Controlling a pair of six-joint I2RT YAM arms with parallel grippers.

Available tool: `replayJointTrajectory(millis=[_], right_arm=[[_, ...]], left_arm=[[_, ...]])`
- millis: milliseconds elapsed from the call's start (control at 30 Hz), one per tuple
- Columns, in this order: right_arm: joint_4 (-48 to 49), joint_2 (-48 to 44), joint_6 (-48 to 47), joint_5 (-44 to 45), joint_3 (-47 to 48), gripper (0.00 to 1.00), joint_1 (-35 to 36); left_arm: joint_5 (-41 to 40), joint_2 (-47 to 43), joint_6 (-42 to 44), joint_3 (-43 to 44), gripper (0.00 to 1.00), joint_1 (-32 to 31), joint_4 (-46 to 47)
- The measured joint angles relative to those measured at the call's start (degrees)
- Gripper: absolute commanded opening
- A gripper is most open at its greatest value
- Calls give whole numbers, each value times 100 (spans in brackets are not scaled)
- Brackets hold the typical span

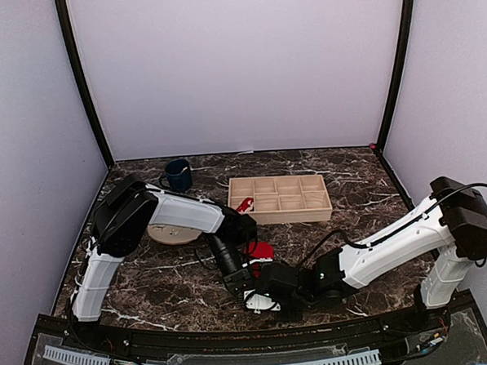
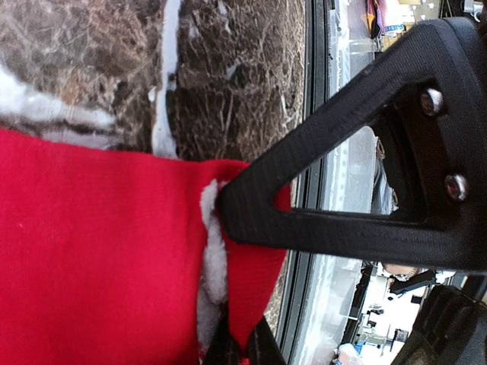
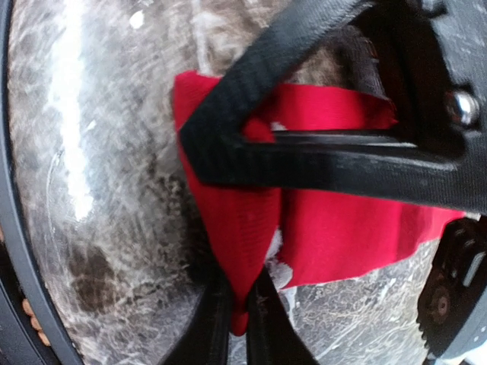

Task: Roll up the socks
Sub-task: Roll the sock at the center of the board.

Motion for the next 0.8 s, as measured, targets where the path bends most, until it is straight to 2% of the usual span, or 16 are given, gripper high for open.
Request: replayJointTrajectory(millis=[67,367,800], right_arm=[[-15,0,22,-39,7,0,-24],[-15,-2,173,-168,13,0,-61],[254,-31,575,-221,-76,0,-127]], left_arm=[[-7,0,0,0,12,11,0],[33,0,-118,103,34,35,-192],[-391,-304,-435,-55,36,234,-9]])
